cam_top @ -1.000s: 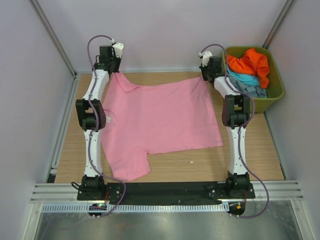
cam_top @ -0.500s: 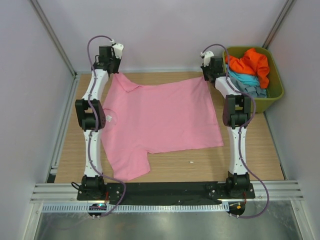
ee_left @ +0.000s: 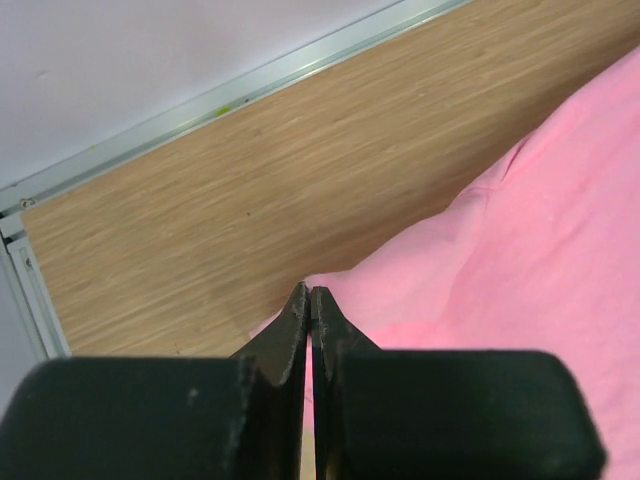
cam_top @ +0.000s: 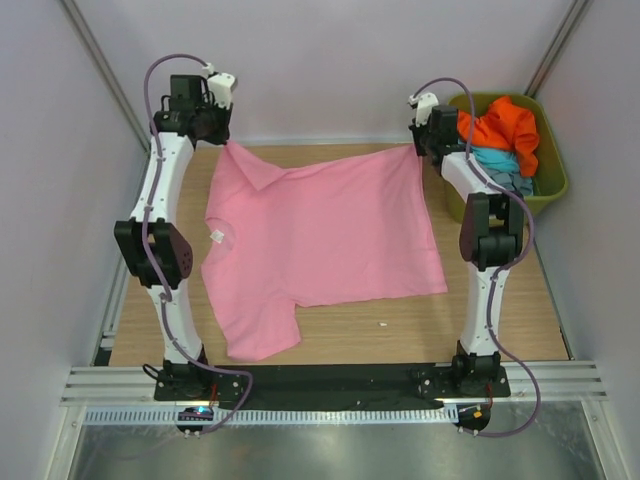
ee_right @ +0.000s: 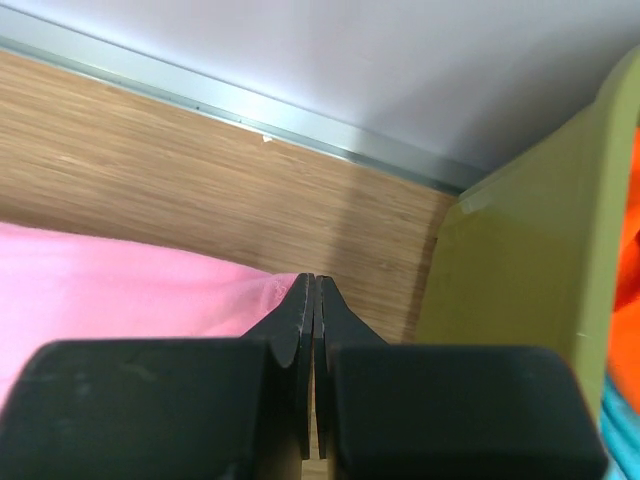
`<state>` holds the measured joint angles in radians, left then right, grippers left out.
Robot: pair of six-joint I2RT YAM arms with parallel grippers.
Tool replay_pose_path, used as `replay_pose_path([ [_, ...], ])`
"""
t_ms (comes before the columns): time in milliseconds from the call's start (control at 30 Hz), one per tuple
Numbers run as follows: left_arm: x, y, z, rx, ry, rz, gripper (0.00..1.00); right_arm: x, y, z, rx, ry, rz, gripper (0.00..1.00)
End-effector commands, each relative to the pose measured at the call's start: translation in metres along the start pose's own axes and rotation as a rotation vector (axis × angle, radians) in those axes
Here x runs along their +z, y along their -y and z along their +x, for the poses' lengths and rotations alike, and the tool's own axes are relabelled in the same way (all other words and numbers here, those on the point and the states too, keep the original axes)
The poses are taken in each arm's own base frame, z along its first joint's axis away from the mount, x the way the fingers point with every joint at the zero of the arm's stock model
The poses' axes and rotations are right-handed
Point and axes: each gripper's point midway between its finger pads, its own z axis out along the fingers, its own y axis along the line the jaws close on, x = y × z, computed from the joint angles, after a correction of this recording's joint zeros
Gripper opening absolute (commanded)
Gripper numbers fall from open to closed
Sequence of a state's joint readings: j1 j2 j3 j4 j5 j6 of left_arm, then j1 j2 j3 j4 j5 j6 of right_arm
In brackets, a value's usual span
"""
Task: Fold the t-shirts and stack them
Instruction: Flatten the tshirt out, then fold the tshirt
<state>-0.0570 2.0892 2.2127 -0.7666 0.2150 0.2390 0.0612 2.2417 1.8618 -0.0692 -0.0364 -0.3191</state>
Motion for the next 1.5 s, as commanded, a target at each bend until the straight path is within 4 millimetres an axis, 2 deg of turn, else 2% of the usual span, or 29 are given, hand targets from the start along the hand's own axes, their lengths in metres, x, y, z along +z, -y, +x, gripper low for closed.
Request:
replay_pose_path([
  [0, -0.023, 0.018, 0.009, -0.035, -0.04, 0.069, 0.0, -0.022, 0.015, -0.039, -0.023, 0.1, 0.03, 0.01],
  [67, -0.03, 0.022, 0.011, -0.047, -0.05, 0.076, 0.0, -0.027, 0.015, -0.04, -0.034, 0.101, 0.03, 0.01],
  [100, -0.033, 0.022, 0.012, -0.05, -0.051, 0.08, 0.0, -0.028, 0.013, -0.033, -0.038, 0.085, 0.026, 0.01],
  [167, -0.044, 0.027, 0.009, -0.06, -0.047, 0.091, 0.0, -0.036, 0.014, -0.036, -0.049, 0.09, 0.029, 0.01],
  [400, -0.06, 0.035, 0.004, -0.081, -0.037, 0.111, 0.0, -0.052, 0.018, -0.011, -0.054, 0.039, 0.038, 0.01],
  [633, -0.083, 0.045, 0.005, -0.087, -0.063, 0.146, 0.0, -0.073, 0.024, -0.015, -0.055, 0.049, 0.034, 0.01],
  [667, -0.087, 0.046, 0.001, -0.086, -0.058, 0.151, 0.0, -0.08, 0.026, -0.021, -0.058, 0.061, 0.035, 0.01],
  [800, -0.102, 0.05, 0.0, -0.088, -0.054, 0.158, 0.0, -0.094, 0.022, -0.017, -0.073, 0.059, 0.018, 0.01],
  [1033, -0.131, 0.06, 0.017, -0.066, -0.104, 0.169, 0.0, -0.119, 0.013, -0.011, -0.062, 0.04, -0.013, 0.01],
  [1333, -0.163, 0.072, 0.039, -0.061, -0.136, 0.175, 0.0, -0.147, -0.005, 0.024, -0.034, -0.039, -0.063, 0.01],
  [1467, -0.167, 0.08, 0.058, -0.074, -0.173, 0.191, 0.0, -0.161, -0.01, 0.035, -0.032, -0.057, -0.076, 0.01],
])
